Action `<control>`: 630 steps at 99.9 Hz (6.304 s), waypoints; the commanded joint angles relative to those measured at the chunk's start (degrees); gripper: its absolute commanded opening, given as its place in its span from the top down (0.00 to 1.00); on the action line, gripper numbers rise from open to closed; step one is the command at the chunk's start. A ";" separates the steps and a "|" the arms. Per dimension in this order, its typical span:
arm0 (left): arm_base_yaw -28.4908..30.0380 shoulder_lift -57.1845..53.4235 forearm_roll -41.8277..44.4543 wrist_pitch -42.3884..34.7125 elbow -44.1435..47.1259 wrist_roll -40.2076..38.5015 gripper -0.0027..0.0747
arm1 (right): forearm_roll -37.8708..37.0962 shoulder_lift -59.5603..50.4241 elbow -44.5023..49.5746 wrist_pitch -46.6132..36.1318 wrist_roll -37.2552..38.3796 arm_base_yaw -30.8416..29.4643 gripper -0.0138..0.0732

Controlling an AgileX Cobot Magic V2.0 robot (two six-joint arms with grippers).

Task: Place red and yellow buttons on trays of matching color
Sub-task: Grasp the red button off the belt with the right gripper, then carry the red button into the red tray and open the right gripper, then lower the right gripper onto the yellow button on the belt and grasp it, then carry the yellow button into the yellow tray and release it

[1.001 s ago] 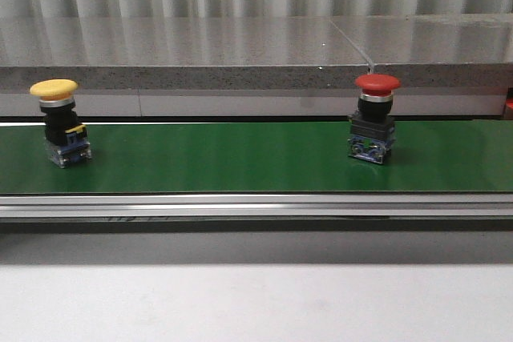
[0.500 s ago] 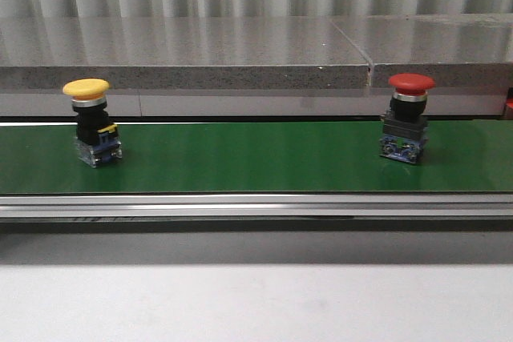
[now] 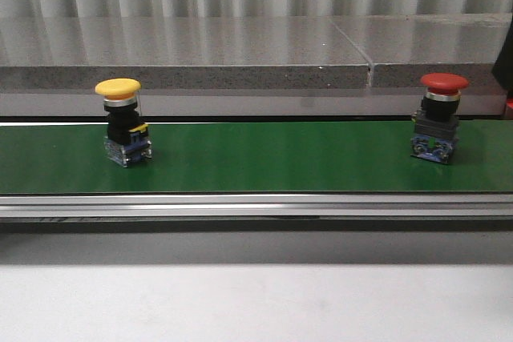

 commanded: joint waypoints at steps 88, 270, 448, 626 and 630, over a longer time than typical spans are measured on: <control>-0.42 0.18 0.02 -4.46 -1.54 0.02 0.99 | -0.48 17.98 -20.47 4.64 -2.98 -1.93 0.77; -0.42 0.18 0.02 -4.46 -1.54 0.02 0.99 | -0.48 36.93 -35.56 -0.70 -3.03 -31.65 0.09; -0.42 0.18 0.02 -4.46 -1.54 0.02 0.99 | 1.33 15.46 -15.12 1.42 -11.59 6.31 0.09; -0.42 0.18 0.02 -4.46 -1.54 0.02 0.99 | -2.46 12.82 -9.14 -2.11 3.28 -38.14 0.63; -0.42 0.18 0.02 -4.46 -1.54 0.02 0.99 | -2.41 13.78 -9.07 -2.56 3.28 -38.52 0.63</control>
